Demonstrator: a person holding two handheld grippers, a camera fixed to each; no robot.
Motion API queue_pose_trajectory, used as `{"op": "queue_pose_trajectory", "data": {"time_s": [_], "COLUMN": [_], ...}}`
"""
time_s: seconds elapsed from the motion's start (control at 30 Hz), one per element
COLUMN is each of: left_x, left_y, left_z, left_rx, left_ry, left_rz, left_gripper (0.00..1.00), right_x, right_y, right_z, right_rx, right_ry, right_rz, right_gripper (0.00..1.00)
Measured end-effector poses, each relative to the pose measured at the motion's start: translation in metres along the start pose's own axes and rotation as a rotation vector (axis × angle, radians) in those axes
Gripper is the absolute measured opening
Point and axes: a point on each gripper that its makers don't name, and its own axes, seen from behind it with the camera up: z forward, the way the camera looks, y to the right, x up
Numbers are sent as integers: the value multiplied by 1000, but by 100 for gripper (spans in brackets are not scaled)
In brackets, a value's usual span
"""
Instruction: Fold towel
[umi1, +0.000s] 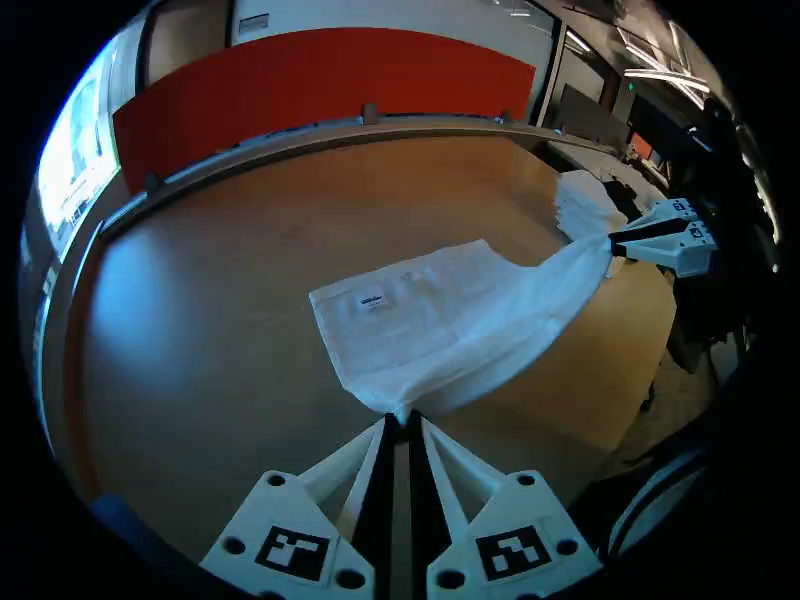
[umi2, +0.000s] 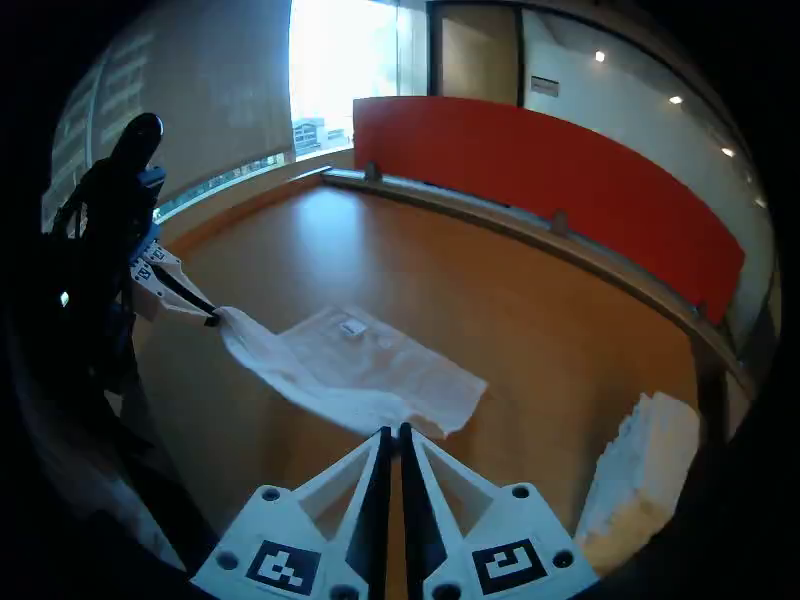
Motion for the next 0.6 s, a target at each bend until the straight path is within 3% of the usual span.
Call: {"op": "queue_pose_trajectory", "data": {"time_s": [0.3,0.6], "left_x": [14,34], "left_y": [-7,-21], "left_z": [10,37], "left_rx": [1,15], "left_ry": [17,29], "left_rz": [-27,-48], "left_gripper": [9,9], "right_x": [1,10], "right_y": [11,37], "right_z": [14,41], "right_rx": [-2,-23], "right_ry": [-20,-31], "right_rz": [-19,-31], "right_gripper": [6,6]}}
